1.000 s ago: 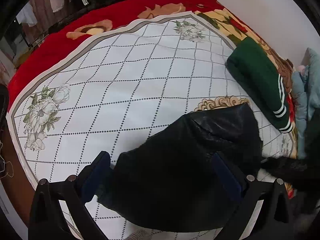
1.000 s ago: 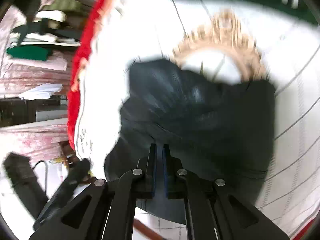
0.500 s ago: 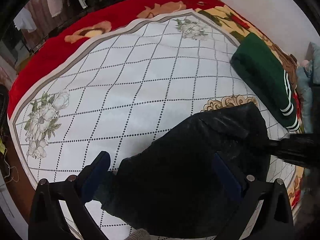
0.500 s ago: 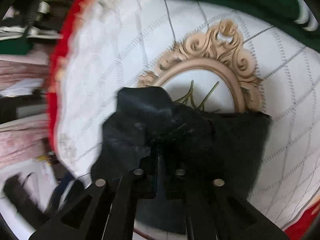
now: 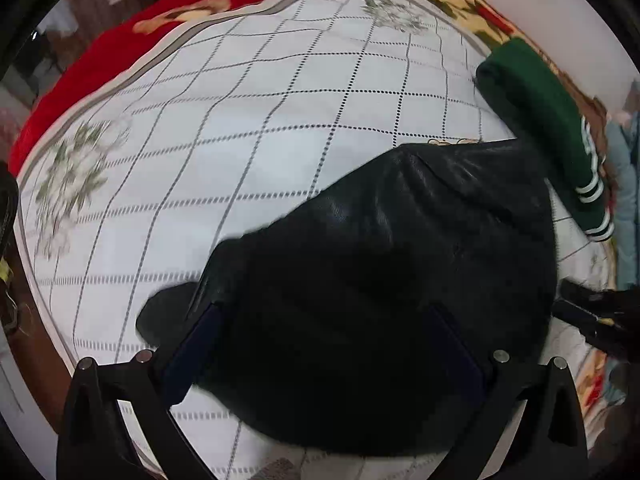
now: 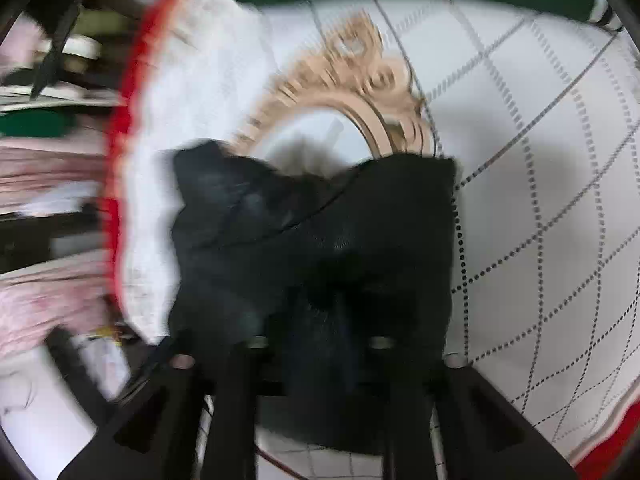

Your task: Fold large clothes

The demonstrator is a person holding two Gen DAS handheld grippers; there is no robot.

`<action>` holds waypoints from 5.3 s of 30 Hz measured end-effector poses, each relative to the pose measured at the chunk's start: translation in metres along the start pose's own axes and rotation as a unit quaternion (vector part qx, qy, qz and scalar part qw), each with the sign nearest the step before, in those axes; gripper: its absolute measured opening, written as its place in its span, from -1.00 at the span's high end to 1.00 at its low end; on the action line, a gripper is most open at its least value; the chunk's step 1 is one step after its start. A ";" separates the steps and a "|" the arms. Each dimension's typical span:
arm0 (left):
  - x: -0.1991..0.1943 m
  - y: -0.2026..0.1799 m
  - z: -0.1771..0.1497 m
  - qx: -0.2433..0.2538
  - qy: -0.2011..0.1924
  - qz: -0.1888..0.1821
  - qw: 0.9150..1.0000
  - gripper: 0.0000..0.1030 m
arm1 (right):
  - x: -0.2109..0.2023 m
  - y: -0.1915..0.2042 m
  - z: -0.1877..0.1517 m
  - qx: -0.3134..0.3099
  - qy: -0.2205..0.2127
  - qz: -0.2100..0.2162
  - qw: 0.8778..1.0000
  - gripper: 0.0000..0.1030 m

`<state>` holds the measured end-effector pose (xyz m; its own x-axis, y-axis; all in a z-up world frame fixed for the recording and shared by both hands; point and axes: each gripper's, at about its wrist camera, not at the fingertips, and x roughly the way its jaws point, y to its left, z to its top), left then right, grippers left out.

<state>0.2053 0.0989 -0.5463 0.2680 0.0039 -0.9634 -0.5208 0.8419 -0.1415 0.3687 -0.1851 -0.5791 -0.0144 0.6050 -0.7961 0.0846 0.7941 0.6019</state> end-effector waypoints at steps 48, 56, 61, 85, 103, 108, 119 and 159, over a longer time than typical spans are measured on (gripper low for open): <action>0.003 0.093 0.025 -0.139 -0.051 -0.204 0.968 -0.80 | 0.097 0.045 -0.053 0.071 -0.008 0.388 0.919 0.10; -0.031 0.055 0.070 -0.078 -0.059 -0.230 0.968 -0.47 | 0.040 0.087 -0.024 0.064 -0.071 0.393 0.914 0.10; -0.055 0.006 0.107 -0.047 -0.079 -0.247 0.965 -0.47 | -0.004 0.098 0.008 0.066 -0.113 0.406 0.904 0.10; 0.076 -0.265 0.271 0.023 -0.102 -0.264 0.959 -0.47 | -0.055 -0.123 0.333 0.092 -0.115 0.433 0.889 0.11; 0.030 -0.278 0.240 0.205 -0.132 -0.055 0.968 -0.95 | -0.129 -0.044 0.268 0.028 -0.183 -0.156 0.970 -1.00; -0.027 -0.269 0.218 0.247 -0.162 -0.021 0.955 -0.96 | -0.139 0.009 0.198 0.029 -0.224 -0.281 0.933 -1.00; -0.186 -0.228 0.175 0.280 -0.197 -0.034 0.939 -0.97 | -0.244 0.141 0.035 0.057 -0.296 -0.334 0.893 -1.00; -0.503 -0.104 0.012 0.321 -0.292 -0.096 0.896 -0.97 | -0.486 0.408 -0.362 0.000 -0.464 -0.341 0.817 -1.00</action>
<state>0.1344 0.0156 -0.0440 0.7791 -0.0504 -0.6248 0.1035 0.9934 0.0490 0.0494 -0.1341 0.0756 0.7042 -0.2836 -0.6509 0.3720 0.9282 -0.0019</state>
